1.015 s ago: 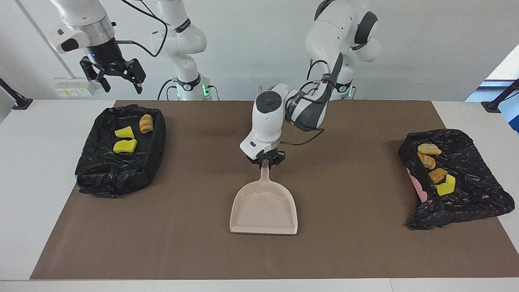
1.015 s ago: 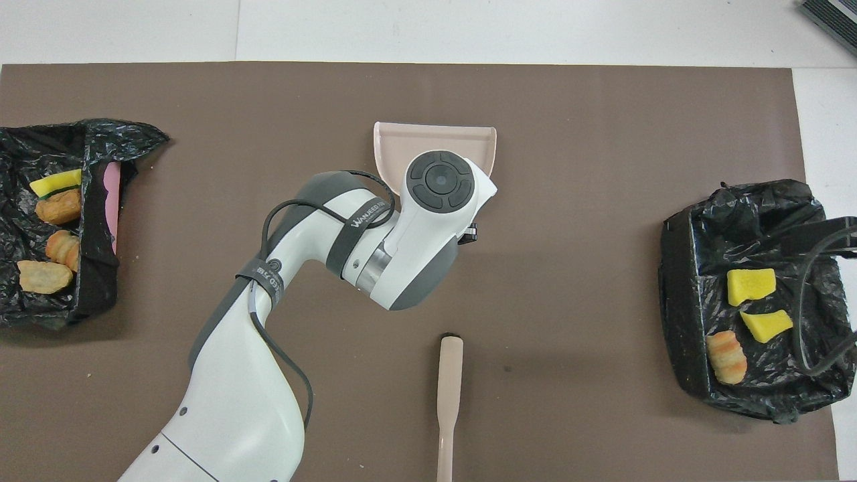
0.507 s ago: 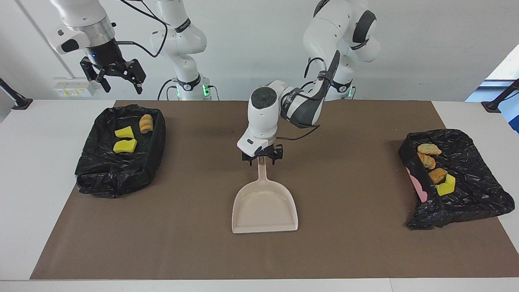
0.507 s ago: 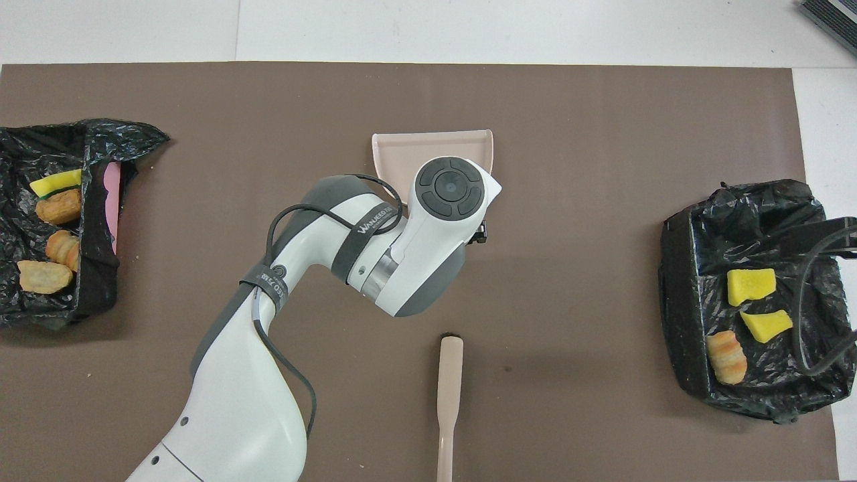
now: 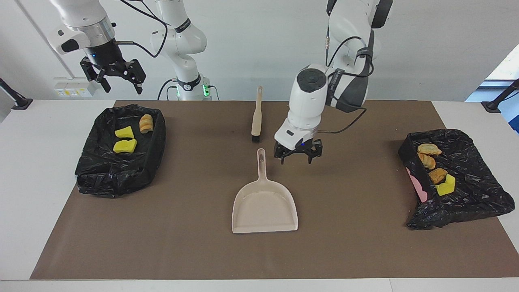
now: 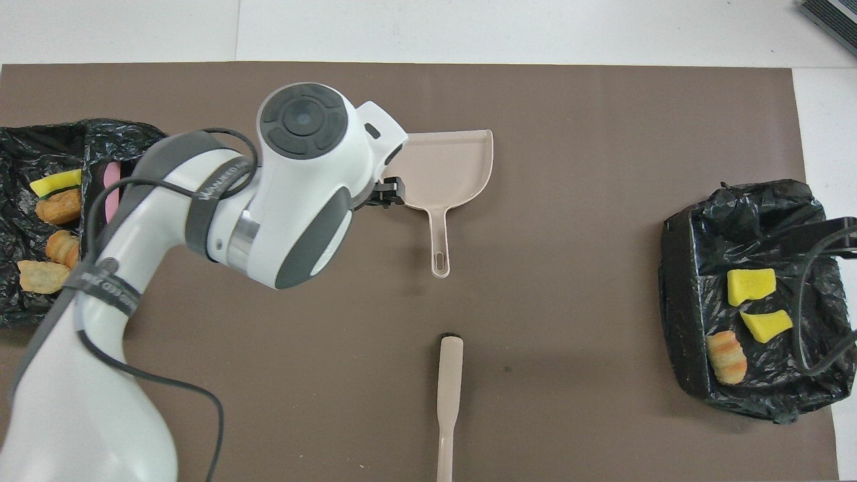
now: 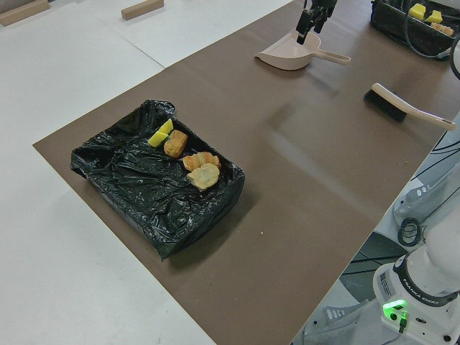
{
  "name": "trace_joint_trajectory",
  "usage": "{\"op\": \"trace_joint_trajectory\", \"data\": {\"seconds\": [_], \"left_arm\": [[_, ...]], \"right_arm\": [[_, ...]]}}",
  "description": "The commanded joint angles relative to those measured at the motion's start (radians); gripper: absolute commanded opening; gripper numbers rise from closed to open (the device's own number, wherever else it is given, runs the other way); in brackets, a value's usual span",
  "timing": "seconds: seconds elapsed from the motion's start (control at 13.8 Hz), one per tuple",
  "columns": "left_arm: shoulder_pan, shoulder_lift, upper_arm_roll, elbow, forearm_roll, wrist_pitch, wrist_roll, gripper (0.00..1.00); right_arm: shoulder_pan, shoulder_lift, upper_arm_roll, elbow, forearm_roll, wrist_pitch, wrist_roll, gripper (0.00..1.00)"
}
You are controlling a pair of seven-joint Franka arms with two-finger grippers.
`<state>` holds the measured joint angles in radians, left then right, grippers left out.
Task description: Sweep and dump trash in bin
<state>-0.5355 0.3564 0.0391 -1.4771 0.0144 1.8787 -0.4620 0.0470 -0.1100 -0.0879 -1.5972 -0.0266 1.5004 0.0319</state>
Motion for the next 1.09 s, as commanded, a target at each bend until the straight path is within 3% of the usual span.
{"op": "trace_joint_trajectory", "data": {"seconds": [0.0,0.22,0.51,1.01], "left_arm": [[0.095,-0.115,-0.008,-0.065,0.004,-0.051,0.116,1.0],[0.19,-0.187,-0.008,-0.06,0.004,-0.117,0.287,1.0],[0.294,-0.263,0.001,-0.038,-0.005,-0.176,0.325,1.0],[0.414,-0.315,0.012,-0.011,0.004,-0.286,0.578,1.0]], "right_arm": [[-0.006,-0.016,0.003,-0.023,0.013,0.017,0.011,1.0],[-0.006,-0.017,0.003,-0.023,0.013,0.017,0.011,1.0],[-0.004,-0.017,0.003,-0.023,0.013,0.017,0.014,1.0],[-0.004,-0.017,0.003,-0.023,0.013,0.015,0.014,1.0]]}}
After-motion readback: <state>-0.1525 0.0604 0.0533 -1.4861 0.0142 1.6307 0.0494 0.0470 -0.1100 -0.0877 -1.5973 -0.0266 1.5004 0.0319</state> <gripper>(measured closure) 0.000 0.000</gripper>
